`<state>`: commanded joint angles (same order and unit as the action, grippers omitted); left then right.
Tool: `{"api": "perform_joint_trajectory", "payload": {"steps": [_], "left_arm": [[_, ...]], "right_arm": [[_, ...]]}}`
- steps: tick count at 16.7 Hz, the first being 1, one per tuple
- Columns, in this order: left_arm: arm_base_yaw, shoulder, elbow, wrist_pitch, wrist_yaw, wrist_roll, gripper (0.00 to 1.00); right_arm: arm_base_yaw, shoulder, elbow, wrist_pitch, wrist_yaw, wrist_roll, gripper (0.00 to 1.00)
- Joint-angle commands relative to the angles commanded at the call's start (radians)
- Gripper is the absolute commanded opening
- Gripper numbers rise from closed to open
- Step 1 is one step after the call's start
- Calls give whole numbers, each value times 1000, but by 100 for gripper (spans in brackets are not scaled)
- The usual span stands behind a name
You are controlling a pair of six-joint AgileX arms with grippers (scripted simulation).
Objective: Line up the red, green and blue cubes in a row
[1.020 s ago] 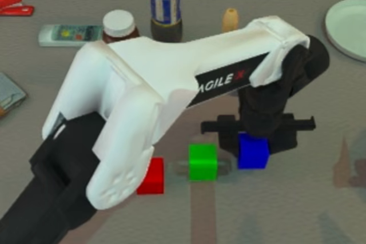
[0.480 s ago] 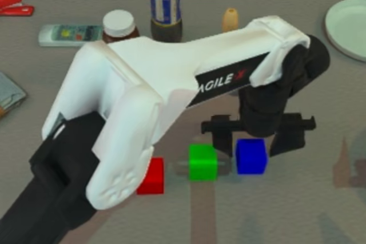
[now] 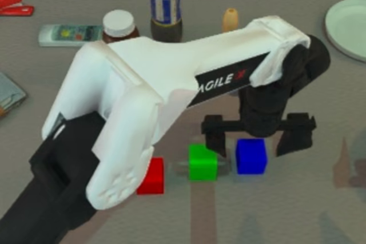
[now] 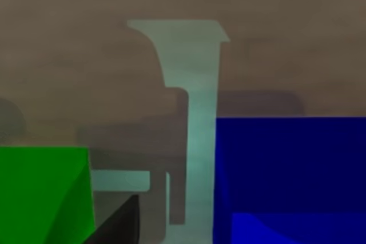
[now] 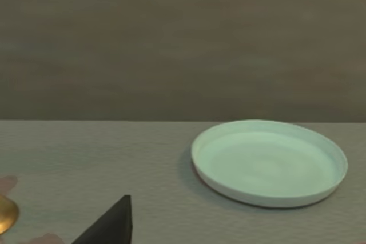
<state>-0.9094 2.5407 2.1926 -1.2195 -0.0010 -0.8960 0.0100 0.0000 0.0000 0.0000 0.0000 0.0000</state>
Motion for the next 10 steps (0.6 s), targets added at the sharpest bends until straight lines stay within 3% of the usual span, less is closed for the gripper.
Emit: {"api": "perform_joint_trajectory", "payload": {"steps": [4, 10], "left_arm": [[4, 7, 41, -41, 0, -2, 100], [17, 20, 285, -268, 0, -4, 100]], "right_arm": [[0, 0, 0, 0, 0, 0, 100], [0, 0, 0, 0, 0, 0, 100]]}}
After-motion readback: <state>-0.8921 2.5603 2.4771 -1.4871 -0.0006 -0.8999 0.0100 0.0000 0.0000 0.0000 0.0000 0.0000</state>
